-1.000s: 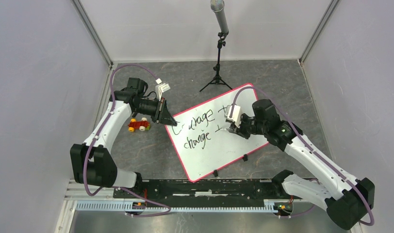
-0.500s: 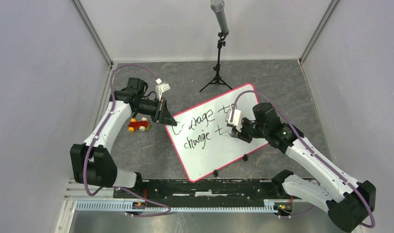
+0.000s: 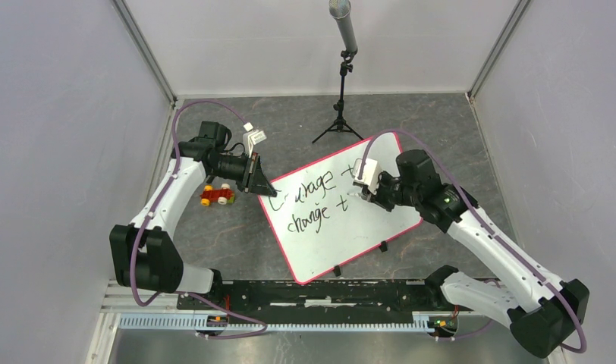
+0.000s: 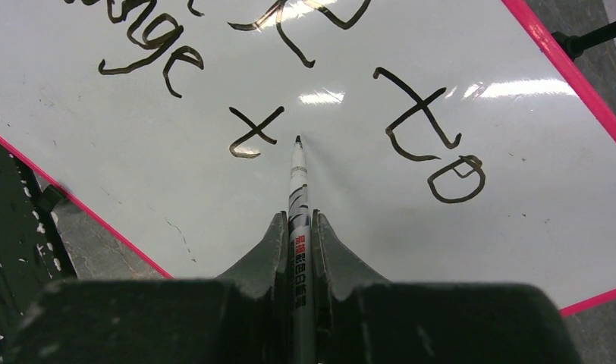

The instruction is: Write a sentence on the whiteboard

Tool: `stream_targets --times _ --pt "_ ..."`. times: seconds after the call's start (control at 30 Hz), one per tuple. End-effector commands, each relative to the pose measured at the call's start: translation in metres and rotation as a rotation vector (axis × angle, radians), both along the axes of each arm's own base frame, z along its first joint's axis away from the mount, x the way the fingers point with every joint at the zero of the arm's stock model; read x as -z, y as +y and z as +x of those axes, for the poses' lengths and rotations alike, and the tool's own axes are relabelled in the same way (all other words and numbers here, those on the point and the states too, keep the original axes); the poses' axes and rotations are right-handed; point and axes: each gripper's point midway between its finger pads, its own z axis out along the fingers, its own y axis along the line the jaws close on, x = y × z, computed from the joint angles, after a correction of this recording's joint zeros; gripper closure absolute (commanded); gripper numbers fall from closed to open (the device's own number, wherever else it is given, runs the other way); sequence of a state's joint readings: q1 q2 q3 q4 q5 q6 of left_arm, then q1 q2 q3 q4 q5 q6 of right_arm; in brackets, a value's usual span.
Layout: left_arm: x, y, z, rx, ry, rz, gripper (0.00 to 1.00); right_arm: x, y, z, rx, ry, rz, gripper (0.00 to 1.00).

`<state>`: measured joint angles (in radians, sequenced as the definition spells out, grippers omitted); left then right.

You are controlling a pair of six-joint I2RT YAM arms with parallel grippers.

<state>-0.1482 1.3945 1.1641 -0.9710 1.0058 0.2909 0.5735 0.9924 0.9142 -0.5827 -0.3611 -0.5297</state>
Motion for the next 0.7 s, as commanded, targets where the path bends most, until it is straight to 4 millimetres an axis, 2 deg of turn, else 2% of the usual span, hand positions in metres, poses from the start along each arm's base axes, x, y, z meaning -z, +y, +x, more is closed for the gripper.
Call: stream_targets --times 0.0,0.1,0.23,0.5,0.67 --pt "0.011 -0.001 0.005 0.031 -0.053 0.061 0.98 -0.018 0.003 0.016 0.017 -0.065 0.013 1.00" --pt "0.012 -0.001 0.004 0.031 -0.050 0.064 0.98 -0.016 0.004 0.016 0.015 -0.061 0.015 1.00" --pt "0.012 -0.001 0.004 0.032 -0.053 0.062 0.98 -0.003 0.003 0.013 0.012 -0.036 -0.001 1.00" --pt "0.011 -0.001 0.004 0.034 -0.053 0.059 0.98 0.017 -0.004 -0.004 0.007 0.015 -0.008 1.00" --pt "0.010 -0.001 0.004 0.033 -0.056 0.059 0.98 0.023 -0.009 -0.012 0.013 0.031 -0.009 1.00"
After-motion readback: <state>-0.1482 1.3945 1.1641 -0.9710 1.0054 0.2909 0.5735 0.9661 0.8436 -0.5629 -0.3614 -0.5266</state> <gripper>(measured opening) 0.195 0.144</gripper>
